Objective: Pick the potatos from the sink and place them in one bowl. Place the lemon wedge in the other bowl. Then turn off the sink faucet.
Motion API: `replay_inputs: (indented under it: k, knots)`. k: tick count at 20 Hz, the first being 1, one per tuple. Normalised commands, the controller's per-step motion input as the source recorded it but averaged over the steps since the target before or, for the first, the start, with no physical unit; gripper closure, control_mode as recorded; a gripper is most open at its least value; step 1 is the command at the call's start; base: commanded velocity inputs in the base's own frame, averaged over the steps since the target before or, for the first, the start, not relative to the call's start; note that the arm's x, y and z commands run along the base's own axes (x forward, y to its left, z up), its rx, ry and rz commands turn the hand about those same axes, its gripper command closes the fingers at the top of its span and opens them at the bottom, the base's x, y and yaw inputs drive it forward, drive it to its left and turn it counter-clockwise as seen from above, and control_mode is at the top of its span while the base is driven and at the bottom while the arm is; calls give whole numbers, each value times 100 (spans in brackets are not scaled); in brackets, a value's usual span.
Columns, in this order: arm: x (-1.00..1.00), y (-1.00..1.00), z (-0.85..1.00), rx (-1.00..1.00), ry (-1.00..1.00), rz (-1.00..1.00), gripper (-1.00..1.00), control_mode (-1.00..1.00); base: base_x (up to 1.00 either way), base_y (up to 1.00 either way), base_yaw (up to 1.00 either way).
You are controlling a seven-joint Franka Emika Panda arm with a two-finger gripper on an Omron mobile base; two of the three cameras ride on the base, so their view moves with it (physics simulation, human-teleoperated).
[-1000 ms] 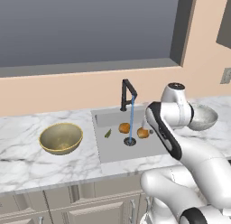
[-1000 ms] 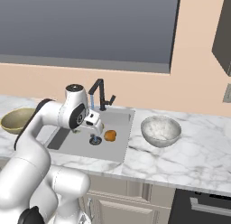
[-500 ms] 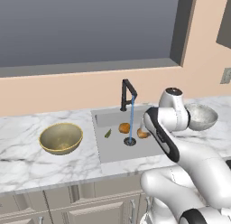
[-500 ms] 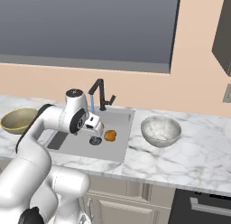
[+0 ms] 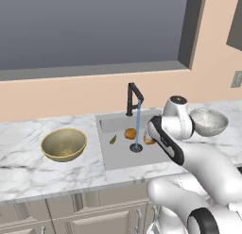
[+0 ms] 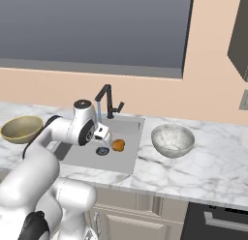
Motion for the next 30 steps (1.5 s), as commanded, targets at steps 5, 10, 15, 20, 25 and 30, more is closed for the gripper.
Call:
replay_inputs:
  k: [5,10,15,20,25,30]
  knots:
    - [32,-8,-10,0,0,0,-100,-100,0,0,0]
    - [16,-14,-3,-4,0,0,-100,-100,0,0,0]
    - [1,-7,-16,-10,0,0,-100,-100,0,0,0]
    - [0,0,-26,-13,0,0,-100,-100,0,0,0]
    - [10,0,-9,-4,0,0,-100,-100,0,0,0]
    - [17,0,-5,0,0,0,-100,-100,0,0,0]
